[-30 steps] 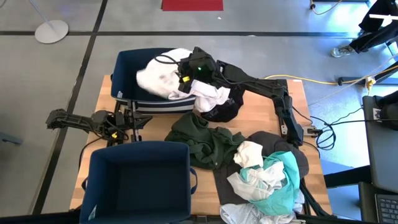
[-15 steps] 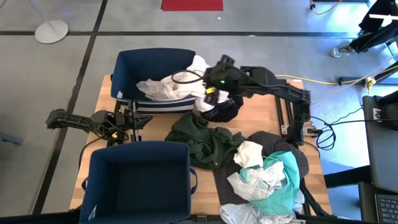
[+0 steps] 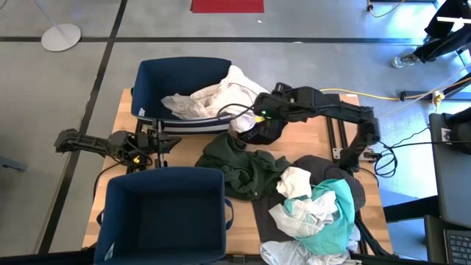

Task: Sort clothes
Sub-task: Put the white polo shirt into the top blue laundry bin

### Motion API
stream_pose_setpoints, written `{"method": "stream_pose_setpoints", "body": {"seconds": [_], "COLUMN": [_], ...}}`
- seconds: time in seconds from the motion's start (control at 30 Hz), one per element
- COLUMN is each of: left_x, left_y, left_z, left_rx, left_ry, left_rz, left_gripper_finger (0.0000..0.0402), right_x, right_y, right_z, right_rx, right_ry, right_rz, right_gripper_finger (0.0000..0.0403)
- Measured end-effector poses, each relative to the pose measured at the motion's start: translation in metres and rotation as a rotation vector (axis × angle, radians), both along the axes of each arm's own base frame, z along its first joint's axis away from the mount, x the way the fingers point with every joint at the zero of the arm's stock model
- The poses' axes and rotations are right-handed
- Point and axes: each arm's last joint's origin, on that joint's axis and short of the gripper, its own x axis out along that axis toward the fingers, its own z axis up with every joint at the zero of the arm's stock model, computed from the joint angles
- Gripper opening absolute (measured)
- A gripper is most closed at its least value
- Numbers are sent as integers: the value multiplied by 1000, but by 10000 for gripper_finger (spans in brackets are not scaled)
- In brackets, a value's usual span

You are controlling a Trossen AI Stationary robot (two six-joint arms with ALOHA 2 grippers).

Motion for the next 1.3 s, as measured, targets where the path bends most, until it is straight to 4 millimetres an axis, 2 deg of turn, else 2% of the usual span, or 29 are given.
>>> {"method": "stream_pose_setpoints", "body": {"seconds": [0.2,0.3,0.5,0.6,0.77,0.93,1.07,1.17,1.3], "left_x": [0,0,0,0,0,0,0,0,0], "left_y": [0,0,0,0,0,0,0,0,0], "left_z": [0,0,0,0,0,0,0,0,0], "left_rx": [0,13,14,14,14,20,19,16,16], "left_ry": [1,3,2,2,4,5,-1,-1,-1], "left_rz": [0,4,5,4,5,10,11,10,10], "left_gripper_finger": [0,0,0,0,0,0,0,0,0], "right_x": [-24,-31,-28,-23,-21,-23,-14,-5,3], "right_y": [4,5,8,8,7,15,15,12,8], "right_z": [-35,-60,-104,-117,-111,-80,-68,-71,-92], "right_rx": [1,21,134,130,105,84,33,-16,-3], "right_ry": [-144,-196,-211,-194,-205,-218,-313,-379,-437], "right_rz": [65,87,126,132,122,141,203,241,277], "right_gripper_finger": [292,292,292,292,292,292,292,292,292]}}
